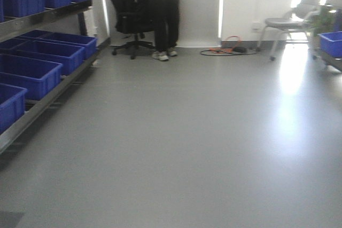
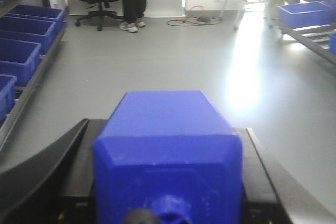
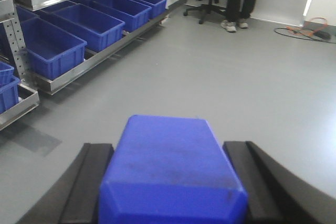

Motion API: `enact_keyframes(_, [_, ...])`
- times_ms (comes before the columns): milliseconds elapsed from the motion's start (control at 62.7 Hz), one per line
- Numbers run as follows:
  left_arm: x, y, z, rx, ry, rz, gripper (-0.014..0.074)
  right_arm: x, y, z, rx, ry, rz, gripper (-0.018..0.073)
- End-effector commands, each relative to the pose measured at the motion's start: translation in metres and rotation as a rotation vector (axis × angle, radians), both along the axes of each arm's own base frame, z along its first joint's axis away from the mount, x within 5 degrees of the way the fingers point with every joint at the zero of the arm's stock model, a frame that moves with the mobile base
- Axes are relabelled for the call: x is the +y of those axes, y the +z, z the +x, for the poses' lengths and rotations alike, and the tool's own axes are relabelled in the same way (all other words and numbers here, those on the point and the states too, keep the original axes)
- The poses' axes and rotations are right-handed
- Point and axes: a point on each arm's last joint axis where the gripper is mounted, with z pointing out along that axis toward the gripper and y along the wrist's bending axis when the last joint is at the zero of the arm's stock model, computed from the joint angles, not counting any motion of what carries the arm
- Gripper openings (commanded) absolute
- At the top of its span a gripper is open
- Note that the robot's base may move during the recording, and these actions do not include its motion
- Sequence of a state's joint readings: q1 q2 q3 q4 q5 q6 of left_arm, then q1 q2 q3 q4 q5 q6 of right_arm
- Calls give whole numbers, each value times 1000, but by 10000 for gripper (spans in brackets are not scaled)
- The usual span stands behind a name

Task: Pick and sort blue part to right shelf
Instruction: 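Drive the base across the floor to the rack of blue bins, then stop the base in front of the open blue bins, parts held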

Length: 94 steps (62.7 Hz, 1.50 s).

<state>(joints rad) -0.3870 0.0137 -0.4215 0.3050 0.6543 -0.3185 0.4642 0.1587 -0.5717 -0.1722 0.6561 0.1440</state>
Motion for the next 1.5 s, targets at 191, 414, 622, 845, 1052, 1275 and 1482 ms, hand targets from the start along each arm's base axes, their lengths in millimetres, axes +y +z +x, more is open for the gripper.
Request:
enact_keyframes(191, [-2,16,1,-96,-22,-17,333,1,17,0,-108,9,21,341])
enact_keyframes(414, [-2,16,1,-96,-22,-17,333,1,17,0,-108,9,21,341])
enact_keyframes(622, [-2,16,1,-95,-22,-17,333,1,17,0,-108,9,21,341])
enact_keyframes(845, [-2,16,1,-95,-22,-17,333,1,17,0,-107,9,20,341])
enact_keyframes(1052, [-2,16,1,-95,-22,-17,333,1,17,0,-108,9,21,341])
enact_keyframes(1275, [-2,16,1,-95,-22,-17,333,1,17,0,-108,9,21,341])
enact_keyframes(1482, [-2,16,1,-95,-22,-17,333,1,17,0,-108,9,21,341])
